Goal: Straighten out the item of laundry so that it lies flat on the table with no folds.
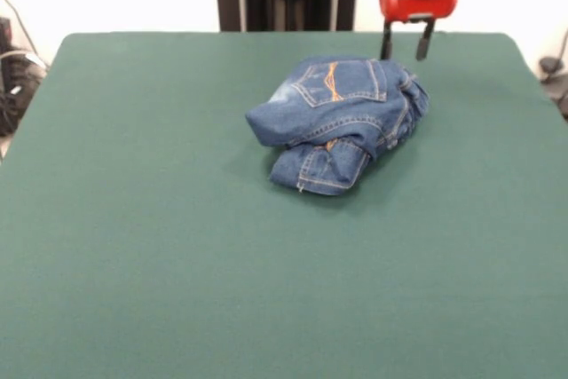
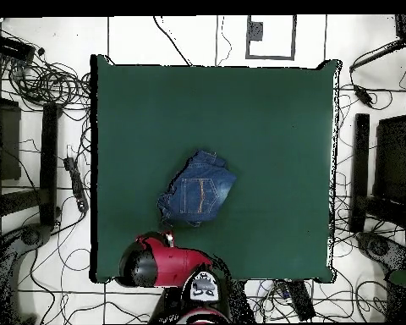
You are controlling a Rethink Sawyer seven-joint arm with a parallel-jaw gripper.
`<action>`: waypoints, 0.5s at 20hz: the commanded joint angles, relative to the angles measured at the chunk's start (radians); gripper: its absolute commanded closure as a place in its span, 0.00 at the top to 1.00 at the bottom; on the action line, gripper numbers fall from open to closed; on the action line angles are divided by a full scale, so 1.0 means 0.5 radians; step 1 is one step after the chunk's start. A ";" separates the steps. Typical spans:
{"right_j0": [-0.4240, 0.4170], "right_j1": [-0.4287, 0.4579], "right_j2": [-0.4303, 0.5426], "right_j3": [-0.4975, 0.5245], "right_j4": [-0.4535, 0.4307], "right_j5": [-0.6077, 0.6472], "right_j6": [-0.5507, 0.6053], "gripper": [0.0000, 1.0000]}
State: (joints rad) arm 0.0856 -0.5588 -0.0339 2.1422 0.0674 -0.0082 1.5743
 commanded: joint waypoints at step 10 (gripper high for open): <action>0.102 0.049 -0.008 -0.309 0.332 0.168 0.481 1.00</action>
State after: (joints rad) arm 0.0909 -0.5342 -0.0474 2.1155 0.1243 -0.0080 1.5743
